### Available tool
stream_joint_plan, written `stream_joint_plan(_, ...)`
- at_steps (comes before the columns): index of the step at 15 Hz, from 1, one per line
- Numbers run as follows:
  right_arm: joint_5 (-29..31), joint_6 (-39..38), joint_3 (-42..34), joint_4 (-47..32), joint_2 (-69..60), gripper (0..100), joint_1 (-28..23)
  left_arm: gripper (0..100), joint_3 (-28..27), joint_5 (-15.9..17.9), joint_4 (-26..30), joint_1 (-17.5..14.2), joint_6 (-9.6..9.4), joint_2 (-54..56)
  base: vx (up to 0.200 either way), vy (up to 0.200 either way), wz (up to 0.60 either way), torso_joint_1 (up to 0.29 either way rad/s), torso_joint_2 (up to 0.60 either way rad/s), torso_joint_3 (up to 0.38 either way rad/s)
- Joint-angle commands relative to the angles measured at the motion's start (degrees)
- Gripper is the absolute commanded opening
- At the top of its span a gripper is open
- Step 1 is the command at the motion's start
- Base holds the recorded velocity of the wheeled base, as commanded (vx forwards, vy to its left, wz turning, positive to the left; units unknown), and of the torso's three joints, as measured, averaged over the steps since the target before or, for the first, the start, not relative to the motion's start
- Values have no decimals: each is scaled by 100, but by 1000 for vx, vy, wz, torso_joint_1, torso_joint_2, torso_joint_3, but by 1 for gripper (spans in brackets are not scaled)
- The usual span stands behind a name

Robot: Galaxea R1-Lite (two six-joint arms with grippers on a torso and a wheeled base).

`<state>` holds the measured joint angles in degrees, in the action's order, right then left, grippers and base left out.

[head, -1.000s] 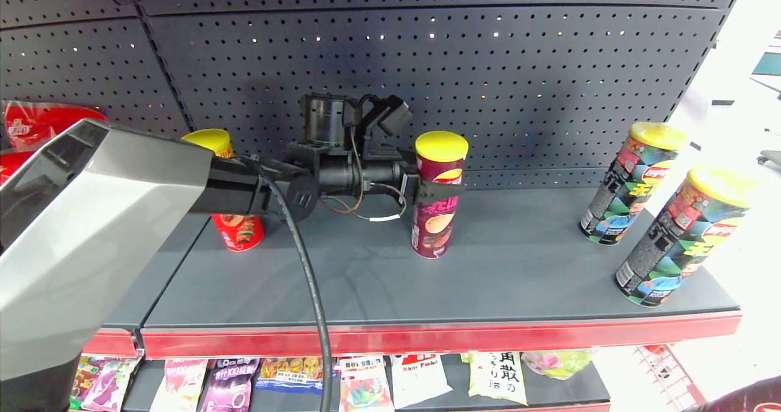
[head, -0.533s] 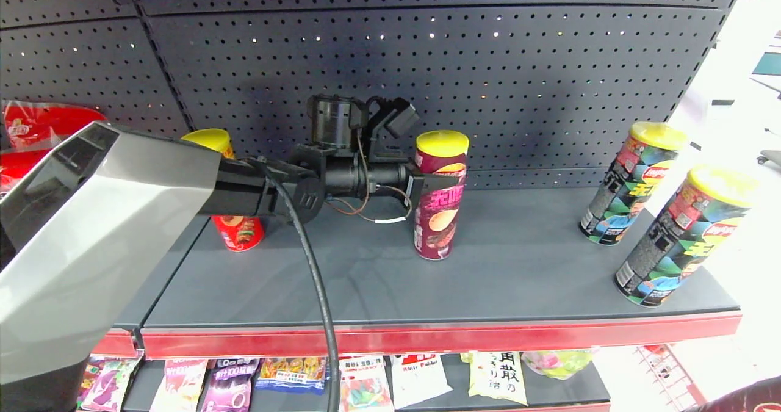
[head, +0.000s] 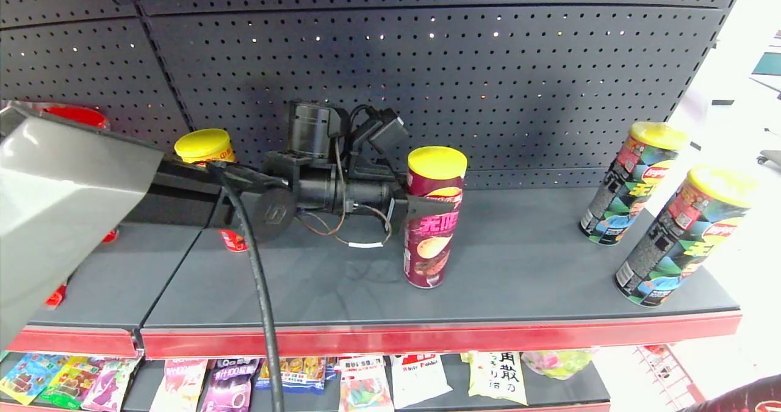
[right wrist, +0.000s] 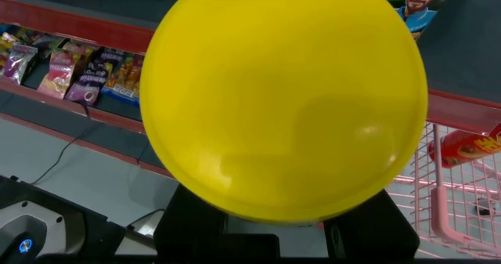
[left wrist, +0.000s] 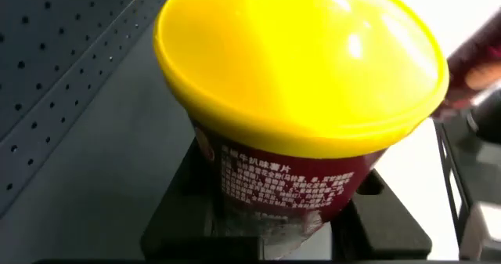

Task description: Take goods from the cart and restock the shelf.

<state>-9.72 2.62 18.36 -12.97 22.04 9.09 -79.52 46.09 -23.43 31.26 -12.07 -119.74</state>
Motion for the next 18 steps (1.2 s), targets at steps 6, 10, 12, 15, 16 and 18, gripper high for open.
stream_joint_plan(6,-4,2,27,5,20,0,5,0,780,67,-452,267,-296,346,0,0,0,0,0,0)
stream_joint_plan(10,-4,-78,45,14,28,0,13,0,762,67,-610,381,-208,205,0,0,0,0,0,0)
stream_joint_plan(12,-4,-95,54,14,28,0,13,0,771,67,-1032,372,-173,29,0,0,0,0,0,0)
stream_joint_plan(15,-4,-95,45,14,46,0,13,0,771,67,-1093,434,-24,-6,0,0,0,0,0,0)
stream_joint_plan(16,-4,-95,45,14,46,0,13,0,762,67,-1093,443,38,20,0,0,0,0,0,0)
stream_joint_plan(18,-4,-95,45,5,46,0,13,0,780,67,-1102,443,82,56,0,0,0,0,0,0)
